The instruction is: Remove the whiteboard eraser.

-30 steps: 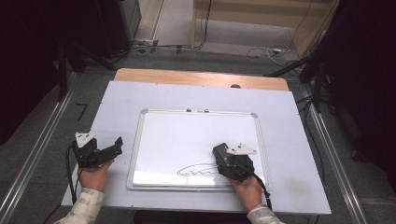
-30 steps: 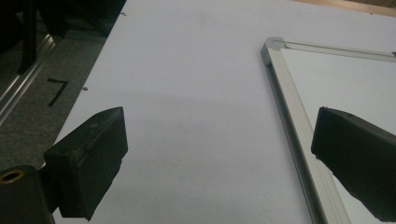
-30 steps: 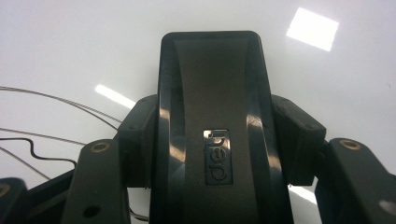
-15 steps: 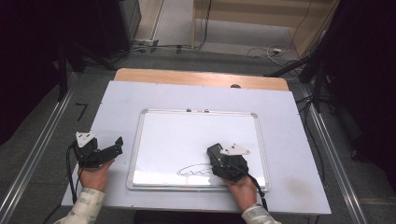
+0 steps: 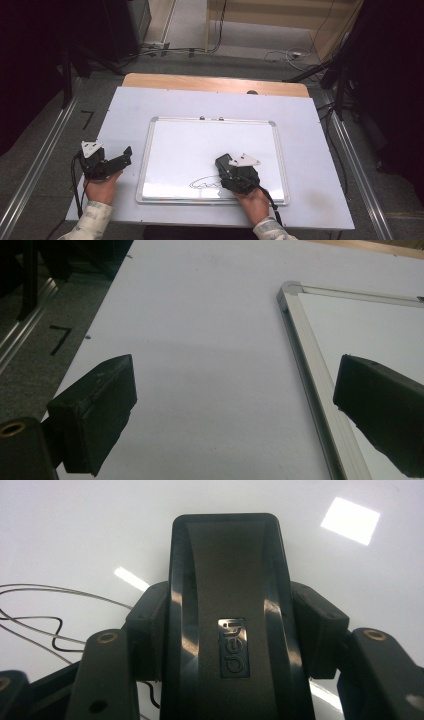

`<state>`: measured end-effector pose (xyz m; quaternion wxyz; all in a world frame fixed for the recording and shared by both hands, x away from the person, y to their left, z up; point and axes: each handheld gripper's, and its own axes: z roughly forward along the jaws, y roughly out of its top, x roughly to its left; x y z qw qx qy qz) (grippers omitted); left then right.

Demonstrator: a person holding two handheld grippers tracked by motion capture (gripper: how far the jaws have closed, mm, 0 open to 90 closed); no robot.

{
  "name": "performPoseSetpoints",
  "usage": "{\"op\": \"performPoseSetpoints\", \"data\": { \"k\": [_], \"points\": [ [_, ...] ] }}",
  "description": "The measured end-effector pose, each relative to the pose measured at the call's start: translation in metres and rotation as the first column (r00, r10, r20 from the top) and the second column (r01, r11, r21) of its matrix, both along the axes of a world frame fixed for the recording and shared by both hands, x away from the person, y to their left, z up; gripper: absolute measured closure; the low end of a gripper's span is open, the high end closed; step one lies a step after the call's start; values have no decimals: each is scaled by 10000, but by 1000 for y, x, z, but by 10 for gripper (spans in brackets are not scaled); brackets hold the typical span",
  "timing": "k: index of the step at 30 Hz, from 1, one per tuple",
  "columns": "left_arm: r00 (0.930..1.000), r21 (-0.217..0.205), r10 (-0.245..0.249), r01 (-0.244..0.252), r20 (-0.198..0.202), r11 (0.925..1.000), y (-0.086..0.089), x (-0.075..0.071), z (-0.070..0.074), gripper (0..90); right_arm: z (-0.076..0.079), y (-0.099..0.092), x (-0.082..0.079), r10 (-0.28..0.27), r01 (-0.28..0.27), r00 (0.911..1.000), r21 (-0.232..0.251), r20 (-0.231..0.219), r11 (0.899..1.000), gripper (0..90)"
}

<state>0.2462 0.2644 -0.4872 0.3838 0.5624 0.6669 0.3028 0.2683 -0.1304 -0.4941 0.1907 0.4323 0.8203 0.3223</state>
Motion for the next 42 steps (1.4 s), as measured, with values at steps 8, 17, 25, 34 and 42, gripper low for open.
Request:
{"op": "performPoseSetpoints", "data": {
  "k": [8,17,25,34,42],
  "points": [
    [10000,5,-30,30,3,10000,0,0,0,41,0,8,0,192,-192,9998,-50,45,9998,389],
    [10000,21,-61,61,-2,10000,0,0,0,41,-1,18,-1,367,-367,9993,-84,84,9993,389],
    [10000,22,-61,61,0,10000,-1,0,0,41,-1,26,-2,543,-542,9985,-103,68,9985,389],
    [10000,24,-68,68,1,10000,-1,1,0,41,-1,36,-4,700,-699,9975,-105,69,9975,389],
    [10000,32,-76,76,-5,10000,-1,1,0,41,-1,46,-5,840,-839,9964,-121,70,9964,389]
  ]
}}
